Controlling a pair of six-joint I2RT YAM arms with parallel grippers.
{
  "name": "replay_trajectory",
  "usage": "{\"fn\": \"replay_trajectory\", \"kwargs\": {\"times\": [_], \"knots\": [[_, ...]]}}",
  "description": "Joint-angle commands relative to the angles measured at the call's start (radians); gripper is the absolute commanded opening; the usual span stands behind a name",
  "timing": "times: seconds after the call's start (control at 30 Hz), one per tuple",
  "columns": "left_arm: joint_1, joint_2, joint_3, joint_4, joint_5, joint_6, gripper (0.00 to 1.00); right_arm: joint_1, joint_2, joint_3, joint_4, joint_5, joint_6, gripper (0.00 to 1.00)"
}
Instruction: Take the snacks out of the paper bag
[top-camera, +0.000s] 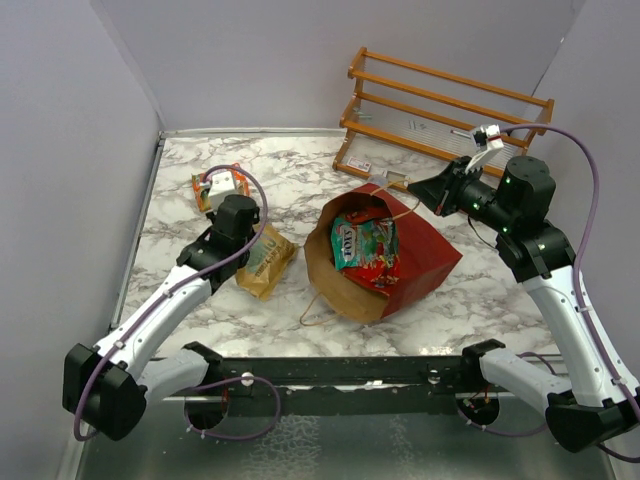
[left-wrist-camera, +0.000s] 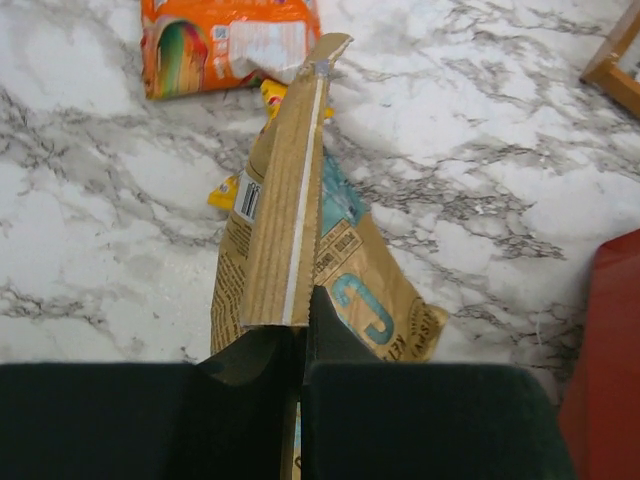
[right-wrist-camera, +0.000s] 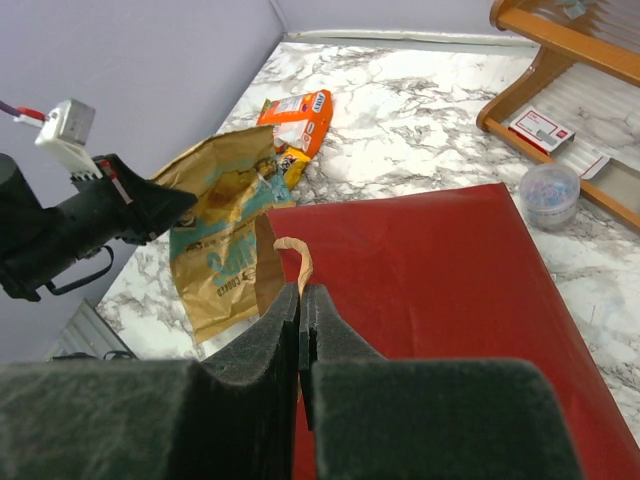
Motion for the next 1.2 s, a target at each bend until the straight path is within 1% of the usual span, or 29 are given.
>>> {"fn": "replay_trajectory", "kwargs": {"times": [0.0,0.13,0.27,0.33,0.5,0.63,0.77,0.83,0.87,0.9,0.93,1.0,1.07,1.1,1.17], "knots": [[0.13,-0.067,-0.117,0.088,0.124,-0.085,0.0,0.001,-0.01,0.001,0.009,0.006,0.002,0.02],[0.235,-0.17,-0.224,0.022,0.096,-0.188,0.0,0.001,-0.004,-0.001,0.01,0.002,0.002,0.02],[0.3,-0.296,-0.329,0.001,0.037,-0.273,0.0,0.001,-0.002,-0.009,0.02,-0.007,0.005,0.02],[0.326,-0.336,-0.366,-0.001,0.032,-0.319,0.0,0.001,0.001,-0.011,0.023,-0.011,0.007,0.02],[0.34,-0.333,-0.4,-0.054,-0.006,-0.403,0.0,0.001,-0.003,-0.011,0.018,-0.01,0.008,0.02],[0.347,-0.332,-0.425,-0.114,-0.089,-0.488,0.0,0.001,-0.013,-0.013,0.011,0.0,0.003,0.02],[0.358,-0.348,-0.449,-0.203,-0.173,-0.617,0.0,0.001,-0.013,-0.011,0.009,-0.001,0.003,0.02],[0.363,-0.363,-0.452,-0.224,-0.193,-0.641,0.03,0.001,-0.012,-0.011,0.011,-0.005,0.002,0.02],[0.365,-0.37,-0.449,-0.232,-0.202,-0.645,0.06,0.001,-0.012,-0.011,0.012,-0.007,0.003,0.02],[0.365,-0.379,-0.445,-0.238,-0.206,-0.645,0.12,0.001,-0.012,-0.01,0.011,-0.009,0.004,0.02],[0.366,-0.387,-0.438,-0.244,-0.207,-0.645,0.22,0.001,-0.012,-0.01,0.011,-0.009,0.003,0.02],[0.366,-0.402,-0.403,-0.274,-0.191,-0.643,0.47,0.001,-0.014,-0.008,0.009,-0.004,0.001,0.02],[0.366,-0.417,-0.351,-0.298,-0.148,-0.627,0.76,0.001,-0.015,-0.005,0.006,0.0,-0.004,0.02],[0.366,-0.425,-0.324,-0.303,-0.118,-0.607,0.83,0.001,-0.016,-0.006,0.007,0.004,-0.005,0.02],[0.366,-0.446,-0.267,-0.279,-0.012,-0.534,0.9,0.001,-0.017,-0.005,0.007,0.007,-0.007,0.02]]}}
